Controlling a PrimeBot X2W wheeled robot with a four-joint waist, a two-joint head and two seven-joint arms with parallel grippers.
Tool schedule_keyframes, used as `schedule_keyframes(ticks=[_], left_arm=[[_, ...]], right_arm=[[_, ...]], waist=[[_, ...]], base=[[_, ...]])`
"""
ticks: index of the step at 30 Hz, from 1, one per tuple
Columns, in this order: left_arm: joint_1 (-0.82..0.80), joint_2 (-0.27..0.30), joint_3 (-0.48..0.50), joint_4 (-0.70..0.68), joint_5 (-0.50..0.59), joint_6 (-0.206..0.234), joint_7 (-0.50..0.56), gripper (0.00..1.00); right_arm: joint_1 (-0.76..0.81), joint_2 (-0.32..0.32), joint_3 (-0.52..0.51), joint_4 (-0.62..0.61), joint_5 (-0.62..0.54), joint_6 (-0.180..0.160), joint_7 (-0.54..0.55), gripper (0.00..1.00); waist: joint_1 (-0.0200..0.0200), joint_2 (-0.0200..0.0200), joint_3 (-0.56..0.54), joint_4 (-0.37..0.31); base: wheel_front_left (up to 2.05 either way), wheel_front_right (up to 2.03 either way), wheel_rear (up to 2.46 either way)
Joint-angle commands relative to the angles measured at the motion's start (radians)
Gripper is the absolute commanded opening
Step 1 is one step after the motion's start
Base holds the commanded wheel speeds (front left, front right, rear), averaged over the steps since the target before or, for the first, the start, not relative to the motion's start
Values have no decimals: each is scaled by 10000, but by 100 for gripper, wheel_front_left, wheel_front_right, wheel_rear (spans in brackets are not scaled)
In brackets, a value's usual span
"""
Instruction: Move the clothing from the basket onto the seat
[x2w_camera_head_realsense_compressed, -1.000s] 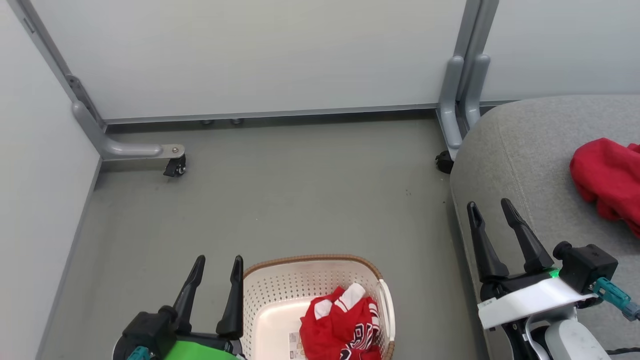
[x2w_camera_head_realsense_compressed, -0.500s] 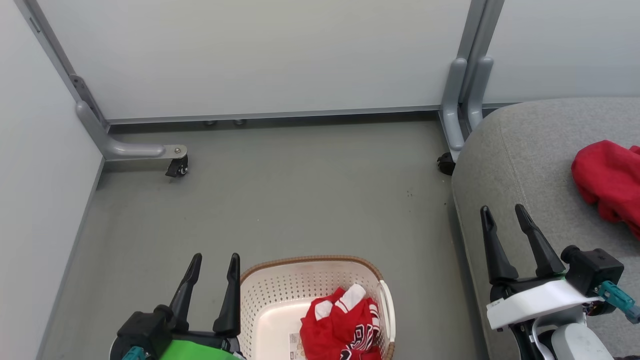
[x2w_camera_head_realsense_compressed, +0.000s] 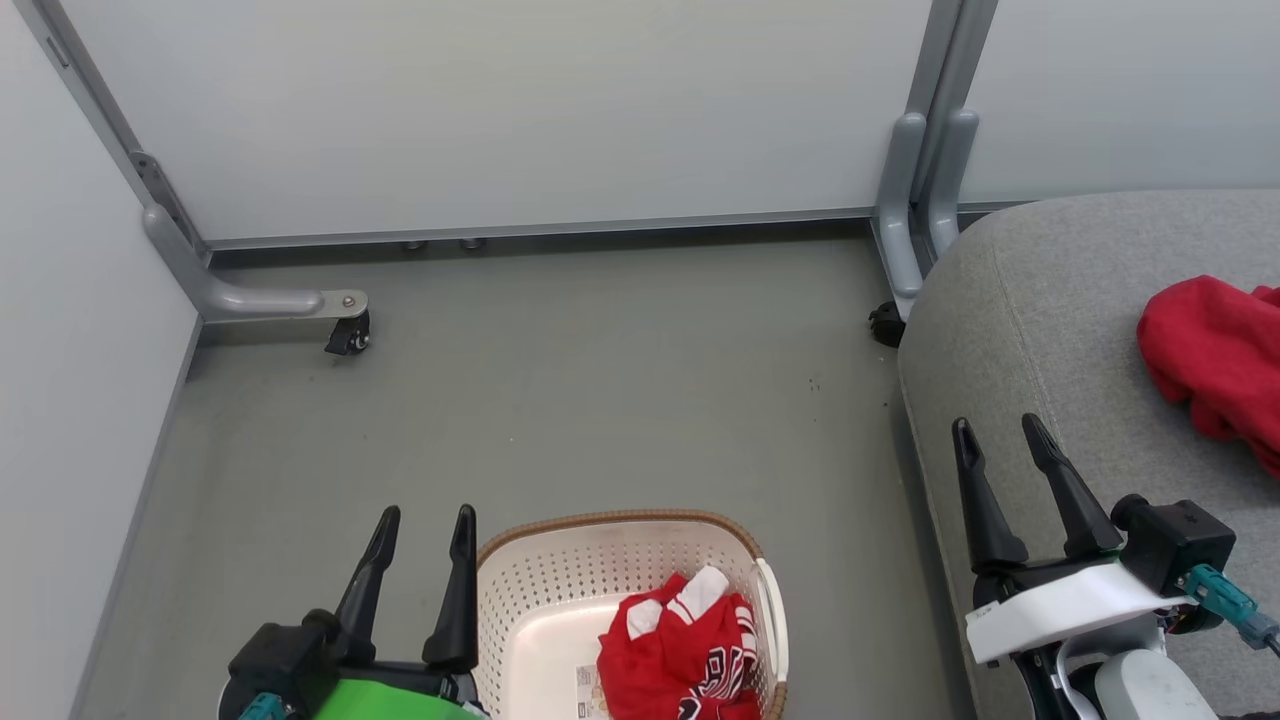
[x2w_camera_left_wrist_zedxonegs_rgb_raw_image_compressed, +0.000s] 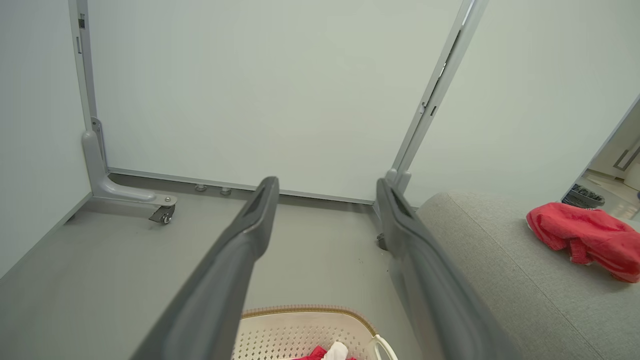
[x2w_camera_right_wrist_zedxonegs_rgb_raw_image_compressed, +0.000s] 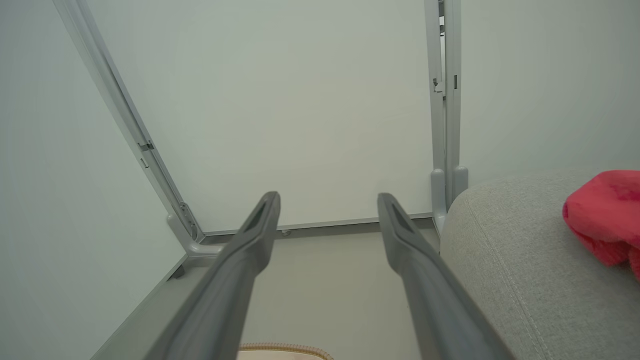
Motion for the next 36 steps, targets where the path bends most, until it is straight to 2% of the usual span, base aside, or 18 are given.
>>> schedule_keyframes(ticks=[1,9,14,17,25,31,36], left_arm=[[30,5,68,11,-74,-29,0,100],[-27,4,-3,59,-155,-29,0,100],[-339,4,-395,233,-29,-29,0,100],[-823,59,-779,372,48,-29,0,100],[-2927,663,-2200,1642,-71,-29,0,100],[-5021,1159,-3591,3403,-327,-27,-3,100],[-6560,1472,-4802,5021,-1111,-27,1,100]], right_arm=[[-19,-29,16,-31,17,0,-9,100],[-138,-75,-184,-58,-93,0,-9,100],[-353,-25,-795,-127,-327,0,-7,100],[-665,-4,-1087,-352,-366,0,-9,100],[-1721,-87,-1363,-1343,-221,0,-9,100],[-2586,-108,-1082,-2242,-379,0,-9,100],[-3252,-51,-863,-2983,-590,0,-7,100]], waist=[[1,0,2,-6],[1,0,192,-132],[1,0,791,-397],[1,0,1584,-583],[1,0,4292,-1224],[1,0,6328,-1725],[1,0,7698,-2130]], base=[[0,0,0],[0,0,0],[0,0,0],[0,0,0],[0,0,0],[0,0,0],[0,0,0]])
